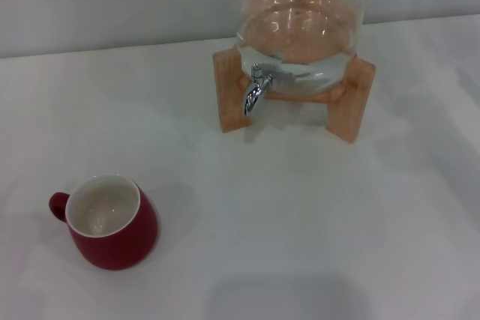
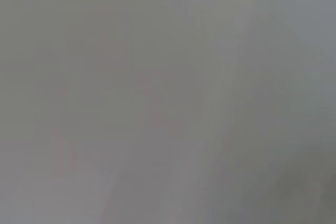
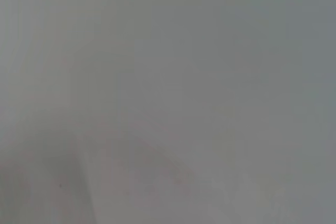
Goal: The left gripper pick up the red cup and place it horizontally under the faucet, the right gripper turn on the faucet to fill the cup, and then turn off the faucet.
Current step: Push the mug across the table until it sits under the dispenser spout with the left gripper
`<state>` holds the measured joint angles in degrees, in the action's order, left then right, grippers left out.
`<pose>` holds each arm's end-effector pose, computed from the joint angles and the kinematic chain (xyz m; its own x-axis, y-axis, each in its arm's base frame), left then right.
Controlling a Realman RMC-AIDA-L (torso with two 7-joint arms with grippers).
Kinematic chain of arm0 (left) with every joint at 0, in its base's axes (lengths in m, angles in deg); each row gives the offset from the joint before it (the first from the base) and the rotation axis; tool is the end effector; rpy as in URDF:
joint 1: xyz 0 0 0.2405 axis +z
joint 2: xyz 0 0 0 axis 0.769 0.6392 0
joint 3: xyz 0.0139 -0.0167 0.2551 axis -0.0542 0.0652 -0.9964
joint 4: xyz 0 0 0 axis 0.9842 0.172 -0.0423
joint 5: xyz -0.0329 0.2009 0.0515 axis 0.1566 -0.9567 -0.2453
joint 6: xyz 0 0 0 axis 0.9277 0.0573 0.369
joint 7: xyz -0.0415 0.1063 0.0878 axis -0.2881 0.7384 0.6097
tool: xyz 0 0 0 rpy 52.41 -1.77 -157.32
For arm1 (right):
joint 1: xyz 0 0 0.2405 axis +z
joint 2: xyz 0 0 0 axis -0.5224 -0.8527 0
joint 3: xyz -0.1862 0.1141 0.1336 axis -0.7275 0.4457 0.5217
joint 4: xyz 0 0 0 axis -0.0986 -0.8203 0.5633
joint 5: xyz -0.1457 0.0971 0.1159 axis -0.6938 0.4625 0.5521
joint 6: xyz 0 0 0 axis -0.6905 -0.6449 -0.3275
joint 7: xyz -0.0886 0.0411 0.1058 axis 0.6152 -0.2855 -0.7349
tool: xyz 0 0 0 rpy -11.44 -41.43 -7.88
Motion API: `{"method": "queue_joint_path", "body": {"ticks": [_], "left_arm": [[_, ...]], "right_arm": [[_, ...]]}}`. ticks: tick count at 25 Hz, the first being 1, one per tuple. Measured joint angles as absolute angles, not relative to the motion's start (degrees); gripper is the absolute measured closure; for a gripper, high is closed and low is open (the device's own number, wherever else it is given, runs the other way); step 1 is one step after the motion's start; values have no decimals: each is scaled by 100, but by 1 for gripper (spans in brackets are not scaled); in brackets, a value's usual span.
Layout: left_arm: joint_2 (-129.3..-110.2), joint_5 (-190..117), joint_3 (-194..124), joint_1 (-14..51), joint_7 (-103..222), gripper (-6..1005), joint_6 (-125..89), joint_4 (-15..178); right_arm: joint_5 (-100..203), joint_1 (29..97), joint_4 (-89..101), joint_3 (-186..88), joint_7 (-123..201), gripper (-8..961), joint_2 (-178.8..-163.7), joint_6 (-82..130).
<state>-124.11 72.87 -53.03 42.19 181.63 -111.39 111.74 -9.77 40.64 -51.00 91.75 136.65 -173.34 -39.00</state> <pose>-0.3809 0.2388 0.0863 0.5713 0.0259 0.8204 0.7780 -0.3355 -0.5312 0.3598 0.3246 0.1530 0.5756 -0.1524 -0.8034 -0.8152 -0.1830 -0.5494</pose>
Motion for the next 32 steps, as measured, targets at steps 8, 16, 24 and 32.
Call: {"method": "queue_joint_path", "body": {"ticks": [8, 16, 24, 32], "left_arm": [[-12408, 7250, -5303, 4210, 18211, 146, -11123, 10961], [-12419, 7250, -5303, 4295, 18308, 146, -11146, 10868], [-12422, 7248, -5314, 4297, 18282, 146, -11177, 10865], [-12414, 7245, -5341, 4297, 18293, 146, -11153, 10848]], "right_arm": [[-978, 4077, -5101, 9174, 13665, 321, -17333, -3892], [-978, 4089, -5117, 9175, 13665, 321, -17334, -3910], [-978, 4077, -5111, 9174, 13663, 321, -17333, -3925], [-978, 4055, -5106, 9174, 13659, 321, -17333, -3941]]}}
